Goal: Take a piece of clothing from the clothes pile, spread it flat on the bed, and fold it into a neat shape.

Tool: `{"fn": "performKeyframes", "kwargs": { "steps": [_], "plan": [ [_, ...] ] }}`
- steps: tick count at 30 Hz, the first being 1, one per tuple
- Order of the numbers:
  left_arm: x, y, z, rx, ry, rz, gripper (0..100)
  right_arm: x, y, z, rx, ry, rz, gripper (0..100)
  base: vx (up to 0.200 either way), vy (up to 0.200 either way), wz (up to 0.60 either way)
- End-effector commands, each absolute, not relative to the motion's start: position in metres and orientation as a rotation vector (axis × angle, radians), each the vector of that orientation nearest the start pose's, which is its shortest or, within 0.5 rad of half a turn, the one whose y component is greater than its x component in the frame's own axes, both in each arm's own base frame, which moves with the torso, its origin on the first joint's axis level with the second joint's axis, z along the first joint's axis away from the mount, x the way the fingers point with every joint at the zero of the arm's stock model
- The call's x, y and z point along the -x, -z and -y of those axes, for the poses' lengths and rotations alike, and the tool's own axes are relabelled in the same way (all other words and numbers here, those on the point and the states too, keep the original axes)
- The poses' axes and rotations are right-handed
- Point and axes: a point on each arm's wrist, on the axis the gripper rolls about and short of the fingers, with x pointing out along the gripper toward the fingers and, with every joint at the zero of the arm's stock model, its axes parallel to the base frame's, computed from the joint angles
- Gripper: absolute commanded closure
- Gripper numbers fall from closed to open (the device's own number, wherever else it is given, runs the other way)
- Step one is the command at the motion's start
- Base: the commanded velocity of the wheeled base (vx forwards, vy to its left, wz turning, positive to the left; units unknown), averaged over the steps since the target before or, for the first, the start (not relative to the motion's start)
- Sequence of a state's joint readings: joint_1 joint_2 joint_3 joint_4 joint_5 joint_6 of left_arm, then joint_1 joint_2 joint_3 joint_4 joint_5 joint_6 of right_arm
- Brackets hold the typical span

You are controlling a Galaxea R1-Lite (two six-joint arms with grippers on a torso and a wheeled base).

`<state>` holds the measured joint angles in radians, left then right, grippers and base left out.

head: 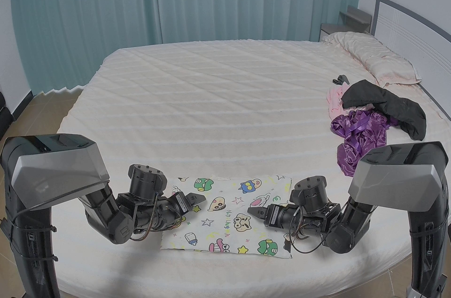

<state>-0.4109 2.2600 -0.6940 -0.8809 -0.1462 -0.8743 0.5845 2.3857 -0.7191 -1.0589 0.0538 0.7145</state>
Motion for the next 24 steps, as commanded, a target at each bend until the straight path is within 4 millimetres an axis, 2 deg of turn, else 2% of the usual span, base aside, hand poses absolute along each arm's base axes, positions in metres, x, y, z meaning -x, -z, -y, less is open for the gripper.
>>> {"fn": "performKeyframes", "kwargs": {
  "steps": [1,2,3,16,24],
  "plan": [
    [-0.314,0.007,0.145,0.723,0.21,-0.874,0,-0.299,0.038,-0.204,-0.504,-0.387,-0.785,0,0.0,0.0,0.0],
    [-0.314,0.007,0.146,0.723,0.21,-0.877,0,-0.299,0.037,-0.204,-0.505,-0.39,-0.781,0,0.0,0.0,0.0],
    [-0.313,0.007,0.146,0.722,0.213,-0.88,100,-0.298,0.038,-0.203,-0.503,-0.39,-0.782,100,0.0,0.0,0.0],
    [-0.307,0.001,0.148,0.753,0.207,-0.885,100,-0.295,0.026,-0.201,-0.537,-0.416,-0.722,100,0.0,0.0,0.0],
    [-0.302,-0.018,0.146,0.86,0.188,-0.867,100,-0.281,0.009,-0.192,-0.568,-0.419,-0.716,100,0.0,0.0,0.0]
  ]
}}
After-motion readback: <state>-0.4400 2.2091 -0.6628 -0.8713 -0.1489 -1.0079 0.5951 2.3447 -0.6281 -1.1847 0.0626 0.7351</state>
